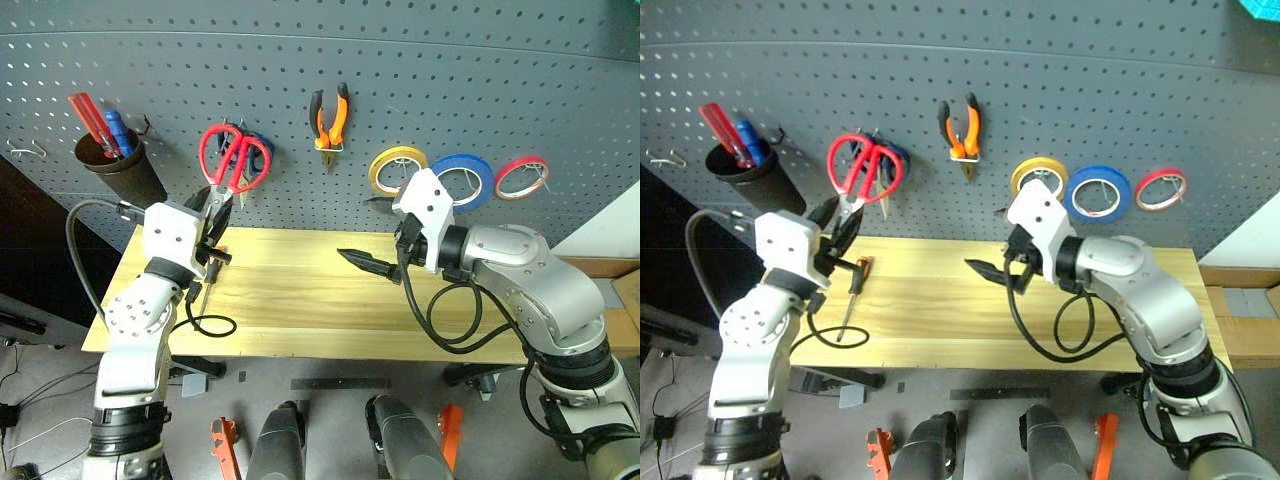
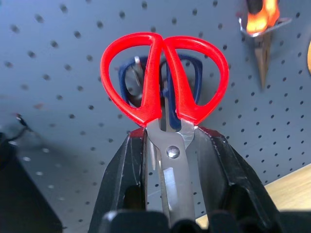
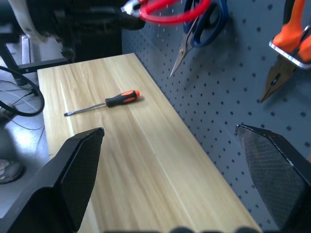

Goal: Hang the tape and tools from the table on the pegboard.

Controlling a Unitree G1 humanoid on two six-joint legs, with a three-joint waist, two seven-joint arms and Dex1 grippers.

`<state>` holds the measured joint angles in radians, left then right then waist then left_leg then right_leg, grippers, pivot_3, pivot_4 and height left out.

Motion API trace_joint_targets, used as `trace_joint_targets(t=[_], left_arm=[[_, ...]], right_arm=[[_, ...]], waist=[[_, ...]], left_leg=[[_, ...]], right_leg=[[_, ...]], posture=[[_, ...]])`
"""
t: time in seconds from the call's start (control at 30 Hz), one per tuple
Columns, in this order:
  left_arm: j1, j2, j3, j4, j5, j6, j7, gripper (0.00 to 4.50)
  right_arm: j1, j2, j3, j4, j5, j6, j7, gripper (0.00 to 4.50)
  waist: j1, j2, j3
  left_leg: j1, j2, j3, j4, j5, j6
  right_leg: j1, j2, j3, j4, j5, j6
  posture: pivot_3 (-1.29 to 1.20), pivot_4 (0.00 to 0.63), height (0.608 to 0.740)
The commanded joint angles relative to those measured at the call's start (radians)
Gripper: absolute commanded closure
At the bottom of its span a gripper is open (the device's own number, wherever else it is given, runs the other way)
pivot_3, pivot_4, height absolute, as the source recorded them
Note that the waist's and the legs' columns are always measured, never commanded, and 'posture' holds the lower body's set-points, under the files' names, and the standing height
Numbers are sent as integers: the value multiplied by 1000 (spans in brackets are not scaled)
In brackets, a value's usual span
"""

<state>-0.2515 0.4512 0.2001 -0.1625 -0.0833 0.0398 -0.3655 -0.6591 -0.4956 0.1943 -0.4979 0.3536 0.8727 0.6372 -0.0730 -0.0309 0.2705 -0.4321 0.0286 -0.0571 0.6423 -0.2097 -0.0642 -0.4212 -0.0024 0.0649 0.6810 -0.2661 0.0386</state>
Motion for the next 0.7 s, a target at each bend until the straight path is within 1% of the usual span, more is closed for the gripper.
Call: trace_joint_targets(t=[0.03, 0.33, 0.4, 0.53, 0.57, 0.6, 0.63, 0.67, 0.7], left_arm=[[-52, 18, -25, 57, 6, -54, -30, 3415], [-45, 9, -45, 154, 38, -61, -10, 3415], [-39, 0, -39, 159, 26, -52, -6, 2664], [-29, -10, -35, 156, 19, -28, 0, 1375], [-20, -15, -31, 156, 14, 2, 5, 992], [-7, -18, -27, 157, 11, 39, 11, 738], [7, -20, -24, 157, 8, 75, 13, 347], [20, -21, -19, 160, -1, 121, 16, 45], [29, -23, -10, 158, -15, 160, 18, 45]], right_arm=[[-34, 9, 4, -16, -11, -37, -7, 0], [-120, 102, -45, -9, -1, -100, -53, 0], [-125, 105, -40, -3, -6, -107, -51, 0], [-122, 110, -29, 3, -10, -109, -52, 0], [-114, 110, -21, 3, -13, -101, -54, 0], [-103, 110, -12, 2, -14, -89, -57, 0], [-91, 110, -5, 1, -15, -74, -63, 0], [-76, 112, 6, 0, -20, -54, -75, 0], [-63, 115, 16, -3, -24, -35, -87, 0]], waist=[[0, 0, 0], [-8, 0, 0], [-7, 0, 0], [-7, 0, 0], [-8, 0, 0], [-8, 0, 0], [-8, 0, 0], [-9, 0, 0], [-11, 0, 0]], left_leg=[[0, 0, 0, 0, 0, 0], [0, 0, 0, 0, 0, 0], [0, 0, 0, 0, 0, 0], [0, 0, -1, 0, 0, 0], [0, 0, -1, 0, 0, 0], [0, 0, -1, 0, 0, 0], [0, 0, -1, 0, 0, 0], [0, 0, -1, 0, 0, 0], [0, 0, 0, 0, 0, 0]], right_leg=[[0, 0, 0, 0, 0, 0], [0, 0, 0, 1, 0, 0], [0, 0, 0, 1, 0, 0], [0, -1, 0, 1, 0, 0], [0, -1, 0, 1, 0, 0], [0, -1, 0, 1, 0, 0], [0, 0, 0, 1, 0, 0], [0, 0, 0, 1, 0, 0], [0, 0, 0, 1, 0, 0]], posture=[[-69, 231, 740], [-85, 240, 740], [-85, 241, 740], [-81, 247, 740], [-79, 249, 740], [-79, 251, 740], [-78, 254, 740], [-78, 255, 740], [-79, 259, 740]])
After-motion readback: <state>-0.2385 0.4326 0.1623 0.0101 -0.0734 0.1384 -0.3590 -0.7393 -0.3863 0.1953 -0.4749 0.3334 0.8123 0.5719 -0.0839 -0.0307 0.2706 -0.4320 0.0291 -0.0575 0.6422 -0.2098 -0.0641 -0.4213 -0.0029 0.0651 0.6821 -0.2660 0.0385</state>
